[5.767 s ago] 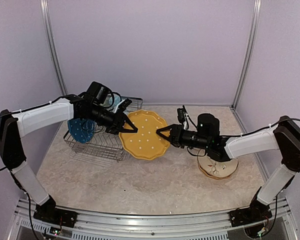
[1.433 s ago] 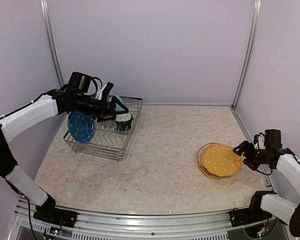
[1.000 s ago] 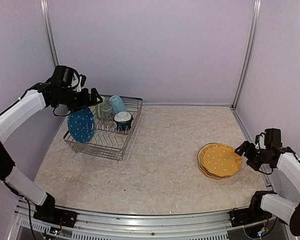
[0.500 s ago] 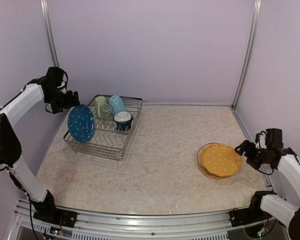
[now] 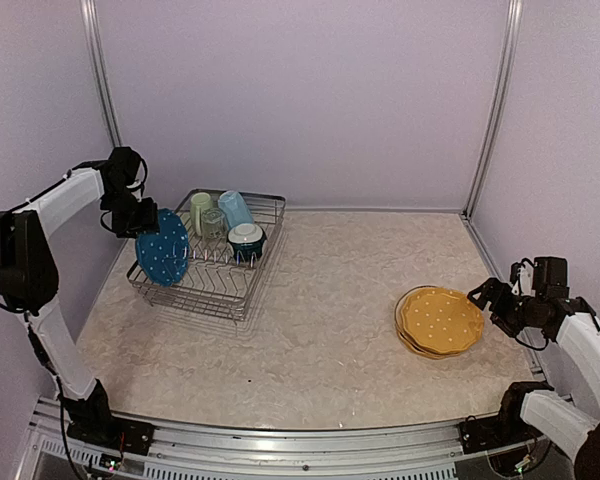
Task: Unload the mixed dishes from the dish rack
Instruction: Grab the plate from the dish rack.
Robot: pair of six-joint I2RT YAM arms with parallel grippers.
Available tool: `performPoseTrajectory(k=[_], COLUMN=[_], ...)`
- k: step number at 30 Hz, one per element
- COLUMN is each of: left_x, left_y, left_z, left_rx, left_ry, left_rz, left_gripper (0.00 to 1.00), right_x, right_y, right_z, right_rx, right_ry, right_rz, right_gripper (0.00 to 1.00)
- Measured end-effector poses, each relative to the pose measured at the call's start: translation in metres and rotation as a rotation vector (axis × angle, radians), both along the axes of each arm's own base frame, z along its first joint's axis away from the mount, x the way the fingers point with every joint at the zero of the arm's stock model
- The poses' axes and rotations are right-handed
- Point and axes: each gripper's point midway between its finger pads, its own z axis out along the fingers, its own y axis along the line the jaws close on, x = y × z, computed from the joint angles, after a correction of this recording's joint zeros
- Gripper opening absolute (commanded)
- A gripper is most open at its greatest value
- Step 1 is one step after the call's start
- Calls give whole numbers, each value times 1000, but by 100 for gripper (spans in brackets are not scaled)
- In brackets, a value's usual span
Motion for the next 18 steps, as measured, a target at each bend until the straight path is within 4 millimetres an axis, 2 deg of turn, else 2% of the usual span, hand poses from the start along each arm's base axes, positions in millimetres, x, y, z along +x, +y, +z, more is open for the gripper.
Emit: performPoseTrajectory(k=[3,10,18], left_x=[1,2,3], left_y=[0,0,-3], left_z=[-3,-4,-4], left_rx=[7,16,10], left_ry=[9,11,7], left_rz=[-9,-28,-53], left_gripper=[54,54,42], right_x=[0,0,0], right_y=[1,2,3], right_z=[0,2,2], right_rx=[4,7,12], right_ry=[-1,-7,-9], right_rz=[5,9,13], right_gripper=[92,92,92])
